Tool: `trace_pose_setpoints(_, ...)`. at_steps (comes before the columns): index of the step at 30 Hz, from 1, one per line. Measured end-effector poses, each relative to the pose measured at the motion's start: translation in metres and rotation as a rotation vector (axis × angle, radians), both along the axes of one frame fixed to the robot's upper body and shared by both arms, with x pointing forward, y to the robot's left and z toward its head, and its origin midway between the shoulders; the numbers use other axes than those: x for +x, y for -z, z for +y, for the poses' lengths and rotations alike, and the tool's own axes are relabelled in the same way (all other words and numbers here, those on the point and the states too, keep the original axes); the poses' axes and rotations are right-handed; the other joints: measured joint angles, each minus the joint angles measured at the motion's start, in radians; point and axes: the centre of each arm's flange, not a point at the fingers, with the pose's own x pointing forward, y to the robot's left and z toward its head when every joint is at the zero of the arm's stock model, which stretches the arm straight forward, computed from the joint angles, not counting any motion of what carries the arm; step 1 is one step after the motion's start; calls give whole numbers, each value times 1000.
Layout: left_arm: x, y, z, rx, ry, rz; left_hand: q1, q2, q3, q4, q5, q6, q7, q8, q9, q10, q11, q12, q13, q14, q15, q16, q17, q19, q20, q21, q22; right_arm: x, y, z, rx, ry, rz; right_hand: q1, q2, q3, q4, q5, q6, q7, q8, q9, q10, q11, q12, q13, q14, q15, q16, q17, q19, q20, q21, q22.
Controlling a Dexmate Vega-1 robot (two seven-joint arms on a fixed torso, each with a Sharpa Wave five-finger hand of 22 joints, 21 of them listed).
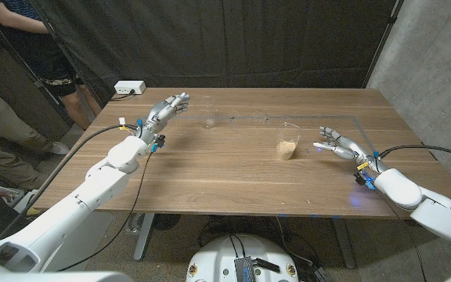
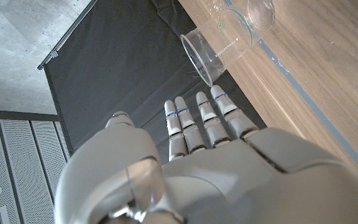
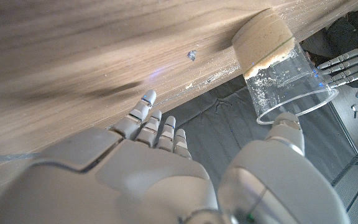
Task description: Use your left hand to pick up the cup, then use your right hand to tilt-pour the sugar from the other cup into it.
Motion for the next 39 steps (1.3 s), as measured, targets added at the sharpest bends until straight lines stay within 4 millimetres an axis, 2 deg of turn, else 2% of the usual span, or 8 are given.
trace_pose_setpoints(33,5,-1,10,17,14,2,0,0,0,0,0,4,-4,0,0,11,0,0,0,0,0,0,-5,0,0,0,0,-3,2,25,-27,-39,-7,13,-3,0,0,0,0,0,0,0,-4,-3,0,-6,0,0,0,0,0,0,-21,4)
trace_pose_setpoints(39,5,-2,11,21,15,2,0,0,0,0,0,4,-4,0,0,11,0,0,0,0,0,0,-5,0,0,0,0,-2,3,30,-36,-43,-12,22,-12,0,0,0,0,0,0,0,-8,-7,0,-6,0,0,0,0,4,-4,-25,3)
